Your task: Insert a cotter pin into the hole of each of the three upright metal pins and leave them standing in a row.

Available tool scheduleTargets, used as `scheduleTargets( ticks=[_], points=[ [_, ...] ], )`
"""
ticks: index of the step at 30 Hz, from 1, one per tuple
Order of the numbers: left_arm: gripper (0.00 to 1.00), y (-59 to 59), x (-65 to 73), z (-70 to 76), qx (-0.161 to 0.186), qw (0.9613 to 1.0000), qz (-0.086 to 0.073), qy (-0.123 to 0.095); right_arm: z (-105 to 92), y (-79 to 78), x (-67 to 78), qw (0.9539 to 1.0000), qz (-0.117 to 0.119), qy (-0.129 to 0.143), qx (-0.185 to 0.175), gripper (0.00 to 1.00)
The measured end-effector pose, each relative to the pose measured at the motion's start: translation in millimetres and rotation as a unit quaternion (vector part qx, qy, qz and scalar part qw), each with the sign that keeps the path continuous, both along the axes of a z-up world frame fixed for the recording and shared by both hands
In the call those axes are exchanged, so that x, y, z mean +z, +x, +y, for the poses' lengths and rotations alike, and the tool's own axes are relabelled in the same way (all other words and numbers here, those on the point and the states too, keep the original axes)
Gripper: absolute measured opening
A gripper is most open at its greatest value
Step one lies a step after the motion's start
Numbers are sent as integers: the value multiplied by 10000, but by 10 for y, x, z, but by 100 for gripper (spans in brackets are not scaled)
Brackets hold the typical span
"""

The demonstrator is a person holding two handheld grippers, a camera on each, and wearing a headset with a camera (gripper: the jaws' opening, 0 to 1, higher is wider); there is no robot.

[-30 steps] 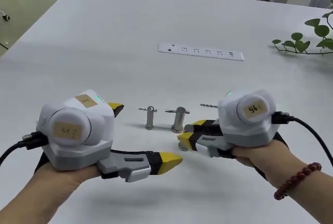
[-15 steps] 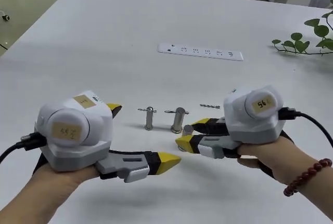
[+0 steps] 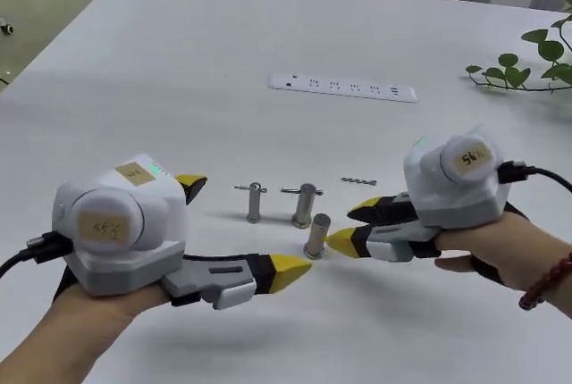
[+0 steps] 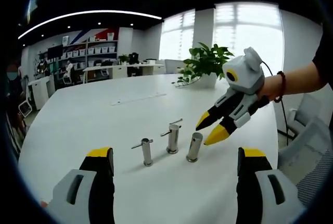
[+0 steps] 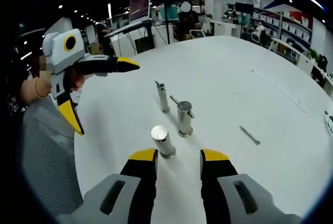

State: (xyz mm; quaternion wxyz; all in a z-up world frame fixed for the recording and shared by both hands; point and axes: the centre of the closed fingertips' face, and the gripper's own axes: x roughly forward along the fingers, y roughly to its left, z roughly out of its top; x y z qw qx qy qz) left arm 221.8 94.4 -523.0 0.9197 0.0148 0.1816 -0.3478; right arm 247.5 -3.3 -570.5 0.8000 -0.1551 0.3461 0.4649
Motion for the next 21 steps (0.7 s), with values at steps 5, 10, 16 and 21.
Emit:
scheduleTargets(
  ticks=[5, 10, 16, 21],
  points=[
    [99, 19, 22, -3, 56, 9999, -21, -114, -94, 86, -3, 9999, 9, -143, -29, 28],
    [99, 27, 17, -1, 51, 9999, -66, -64, -196, 195, -48, 9994, 50, -346, -11, 28],
    [99, 33, -8, 6, 60, 10000, -53, 0, -285, 331, -65, 9985, 80, -538, 9, 27],
    [99, 45, -21, 11, 89, 10000, -3, -24, -299, 446, -80, 9976, 52, -683, 42, 26]
  ],
)
